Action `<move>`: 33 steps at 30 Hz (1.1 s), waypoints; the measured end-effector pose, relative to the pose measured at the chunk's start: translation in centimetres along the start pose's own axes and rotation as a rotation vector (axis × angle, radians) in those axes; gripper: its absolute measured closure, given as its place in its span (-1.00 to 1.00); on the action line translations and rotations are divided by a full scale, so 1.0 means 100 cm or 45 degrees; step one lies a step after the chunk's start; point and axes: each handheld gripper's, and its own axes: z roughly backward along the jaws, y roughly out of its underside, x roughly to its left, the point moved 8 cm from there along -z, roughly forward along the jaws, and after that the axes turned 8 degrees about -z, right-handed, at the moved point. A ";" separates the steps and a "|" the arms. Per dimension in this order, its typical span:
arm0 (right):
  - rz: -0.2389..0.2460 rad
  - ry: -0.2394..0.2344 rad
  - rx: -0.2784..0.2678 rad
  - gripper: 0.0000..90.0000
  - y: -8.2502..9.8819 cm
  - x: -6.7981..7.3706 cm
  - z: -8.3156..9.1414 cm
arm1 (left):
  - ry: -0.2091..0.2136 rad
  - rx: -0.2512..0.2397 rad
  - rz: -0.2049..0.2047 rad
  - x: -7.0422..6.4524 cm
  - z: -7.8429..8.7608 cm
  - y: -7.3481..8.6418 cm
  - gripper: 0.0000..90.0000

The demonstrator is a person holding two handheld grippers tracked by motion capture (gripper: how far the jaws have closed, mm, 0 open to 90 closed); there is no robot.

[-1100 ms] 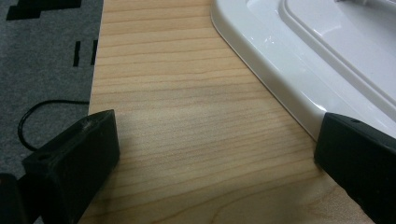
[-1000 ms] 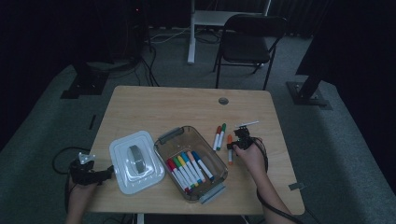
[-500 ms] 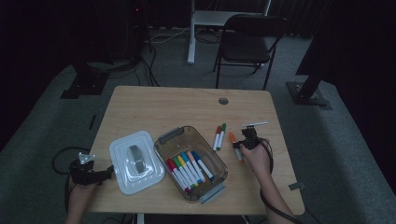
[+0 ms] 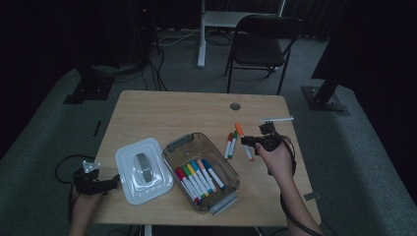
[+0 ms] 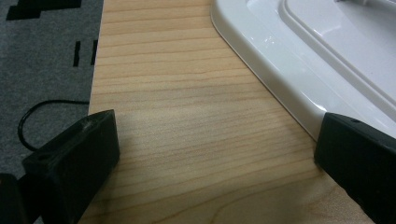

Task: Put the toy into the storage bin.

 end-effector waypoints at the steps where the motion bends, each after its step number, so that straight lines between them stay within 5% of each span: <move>1: 0.022 -0.025 -0.018 0.71 -0.002 0.009 0.004 | -0.001 -0.001 -0.002 0.000 0.000 0.000 -0.99; 7: 0.114 -0.128 -0.051 0.71 -0.009 0.051 0.019 | 0.000 0.000 -0.001 0.000 0.000 0.000 -0.99; 8: 0.156 -0.169 -0.038 0.71 -0.010 0.070 0.022 | -0.001 -0.001 0.000 0.000 0.000 0.000 -0.99; 15: 0.235 -0.242 0.019 0.71 -0.006 0.107 0.017 | 0.001 0.000 0.001 0.000 0.000 0.000 -0.99; 24: 0.331 -0.275 0.182 0.71 0.017 0.139 -0.018 | 0.001 -0.002 0.003 0.000 0.000 0.000 -0.99; 33: 0.353 -0.268 0.356 0.71 0.044 0.152 -0.061 | 0.000 0.000 0.000 0.000 0.000 0.000 -0.99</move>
